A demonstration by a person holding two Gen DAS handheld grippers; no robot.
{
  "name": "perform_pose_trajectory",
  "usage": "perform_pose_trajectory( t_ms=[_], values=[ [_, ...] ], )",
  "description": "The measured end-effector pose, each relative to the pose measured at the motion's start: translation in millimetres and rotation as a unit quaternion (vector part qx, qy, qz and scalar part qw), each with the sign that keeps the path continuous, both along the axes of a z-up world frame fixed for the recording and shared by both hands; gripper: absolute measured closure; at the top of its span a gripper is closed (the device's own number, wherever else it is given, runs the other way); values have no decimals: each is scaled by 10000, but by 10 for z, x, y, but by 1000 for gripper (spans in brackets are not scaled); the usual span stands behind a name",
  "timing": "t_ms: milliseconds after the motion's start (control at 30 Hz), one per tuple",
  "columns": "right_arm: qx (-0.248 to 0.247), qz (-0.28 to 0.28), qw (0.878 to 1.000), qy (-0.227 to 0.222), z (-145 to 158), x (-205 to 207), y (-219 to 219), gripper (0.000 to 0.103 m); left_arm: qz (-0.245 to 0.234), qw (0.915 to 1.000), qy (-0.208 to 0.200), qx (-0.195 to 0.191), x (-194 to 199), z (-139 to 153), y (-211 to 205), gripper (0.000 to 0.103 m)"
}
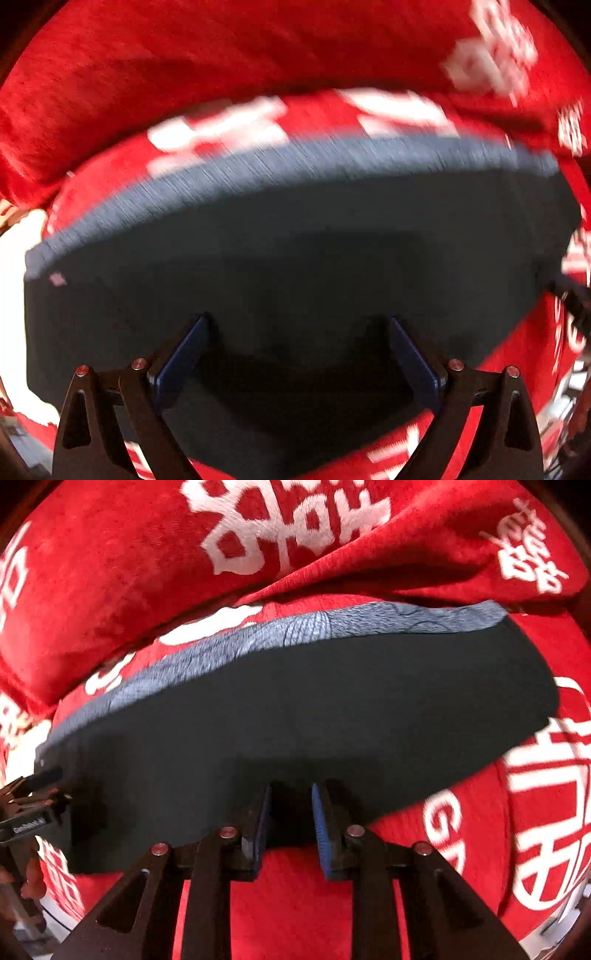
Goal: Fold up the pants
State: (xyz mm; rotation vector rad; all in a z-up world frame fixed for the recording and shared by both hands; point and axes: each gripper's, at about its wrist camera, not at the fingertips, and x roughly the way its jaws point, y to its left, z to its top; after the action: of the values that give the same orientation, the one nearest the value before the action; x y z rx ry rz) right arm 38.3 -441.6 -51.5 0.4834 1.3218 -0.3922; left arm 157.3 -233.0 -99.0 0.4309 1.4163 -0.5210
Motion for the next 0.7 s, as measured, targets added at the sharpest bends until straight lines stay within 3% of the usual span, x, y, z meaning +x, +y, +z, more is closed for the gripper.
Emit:
perform_pose_trajectory(
  t_ms=[133,300,467,700],
  values=[
    [433,-292,9986,119,67,-281,8,73,-119,9997,-193,118,-284,88,-21,6],
    [963,-950,9907,138,130,-747,-131,65,199,9995,16,258,-315,161,-13,6],
    [1255,-1547,9799,56,163,-1223,-383,65,-76,9992,-149,375,-505,301,-266,6],
    [1710,-2633,9483,-451,57,-1659,-1116,65,-188,9985,-437,284,-640,496,-741,6]
  ],
)
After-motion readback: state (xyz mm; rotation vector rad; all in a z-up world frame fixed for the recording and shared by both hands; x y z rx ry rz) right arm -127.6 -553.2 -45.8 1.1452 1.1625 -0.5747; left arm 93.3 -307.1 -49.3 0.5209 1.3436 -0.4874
